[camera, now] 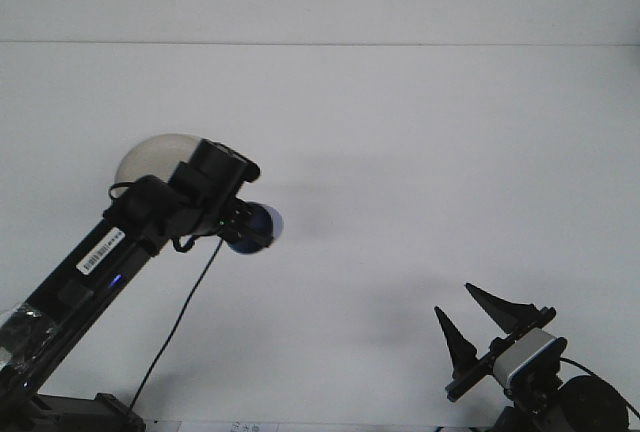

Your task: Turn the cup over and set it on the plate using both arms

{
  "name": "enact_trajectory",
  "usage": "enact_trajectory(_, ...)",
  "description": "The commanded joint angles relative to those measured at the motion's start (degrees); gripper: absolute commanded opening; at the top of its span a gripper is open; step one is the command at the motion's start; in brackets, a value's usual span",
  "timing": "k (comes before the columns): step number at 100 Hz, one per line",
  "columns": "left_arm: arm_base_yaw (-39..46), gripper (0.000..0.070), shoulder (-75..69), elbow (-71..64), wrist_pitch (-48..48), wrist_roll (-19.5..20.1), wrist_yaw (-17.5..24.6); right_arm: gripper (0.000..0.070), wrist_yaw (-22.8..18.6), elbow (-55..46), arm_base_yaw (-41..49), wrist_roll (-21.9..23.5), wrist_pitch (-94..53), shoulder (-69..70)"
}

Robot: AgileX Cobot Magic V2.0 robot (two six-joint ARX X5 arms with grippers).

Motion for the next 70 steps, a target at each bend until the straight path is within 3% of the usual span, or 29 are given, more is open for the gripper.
enact_trajectory(1, 5.4, 0.0005, 1.3, 1.6, 1.2, 1.2, -0.4, 0.0387, 0.2, 0.1, 0.5, -0.5, 0.5, 0.1)
enact_trajectory(17, 19.0, 0.0004, 3.4, 1.6, 5.9, 1.1, 0.2, 0.0387, 0.3, 0.1, 0.5, -0.4, 0.4, 0.1)
enact_trajectory(32, 27.9, 0.0005, 8.4, 1.7, 8.3, 1.1, 4.4, 0.0387, 0.3, 0.1, 0.5, -0.4, 0.3, 0.1)
enact_trajectory(70, 33.8, 0.0006, 20.1, 1.7, 11.8, 1.2, 4.4, 0.0387, 0.4, 0.1, 0.5, -0.4, 0.2, 0.1)
